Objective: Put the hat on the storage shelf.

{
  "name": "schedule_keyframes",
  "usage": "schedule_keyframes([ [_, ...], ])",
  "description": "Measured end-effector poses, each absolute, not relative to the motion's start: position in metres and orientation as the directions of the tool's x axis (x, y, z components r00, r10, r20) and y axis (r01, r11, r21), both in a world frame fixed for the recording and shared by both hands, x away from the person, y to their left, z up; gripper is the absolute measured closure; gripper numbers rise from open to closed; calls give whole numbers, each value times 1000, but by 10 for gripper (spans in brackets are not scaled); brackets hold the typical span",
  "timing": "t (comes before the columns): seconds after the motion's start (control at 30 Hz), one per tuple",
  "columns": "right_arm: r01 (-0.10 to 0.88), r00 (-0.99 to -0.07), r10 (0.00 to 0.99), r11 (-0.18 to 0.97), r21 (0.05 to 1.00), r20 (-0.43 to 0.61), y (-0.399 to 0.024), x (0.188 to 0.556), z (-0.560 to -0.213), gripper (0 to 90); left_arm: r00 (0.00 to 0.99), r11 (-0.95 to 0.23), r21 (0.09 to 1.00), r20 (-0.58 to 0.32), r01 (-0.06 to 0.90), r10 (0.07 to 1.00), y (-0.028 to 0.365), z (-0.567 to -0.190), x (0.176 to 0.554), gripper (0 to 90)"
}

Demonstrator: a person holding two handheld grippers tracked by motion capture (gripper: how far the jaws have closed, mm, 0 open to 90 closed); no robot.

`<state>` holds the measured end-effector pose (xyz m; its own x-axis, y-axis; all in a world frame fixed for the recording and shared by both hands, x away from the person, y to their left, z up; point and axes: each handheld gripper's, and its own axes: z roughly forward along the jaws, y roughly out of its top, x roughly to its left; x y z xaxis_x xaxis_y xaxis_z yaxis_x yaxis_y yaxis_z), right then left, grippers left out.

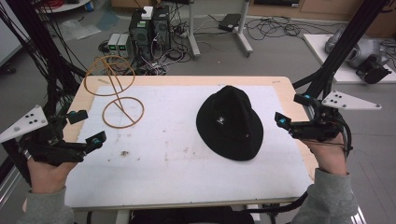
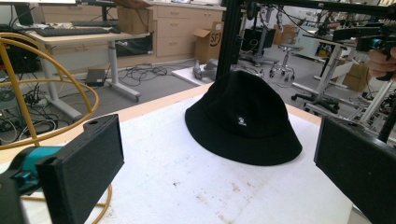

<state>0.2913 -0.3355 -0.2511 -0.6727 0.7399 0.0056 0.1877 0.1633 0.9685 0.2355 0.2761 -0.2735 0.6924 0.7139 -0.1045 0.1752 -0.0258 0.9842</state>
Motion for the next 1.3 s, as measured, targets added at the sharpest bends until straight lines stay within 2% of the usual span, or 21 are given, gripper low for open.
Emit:
schedule_keyframes([
  [0.67, 187, -664, 747, 177, 966, -9, -329, 301, -252, 33, 684, -26, 982, -112, 187, 721, 275, -276, 230, 17],
  [1.3, 194, -717, 695, 270, 943, -52, -283, 355, -247, 33, 653, -55, 974, -105, 219, 750, 279, -283, 210, 17],
])
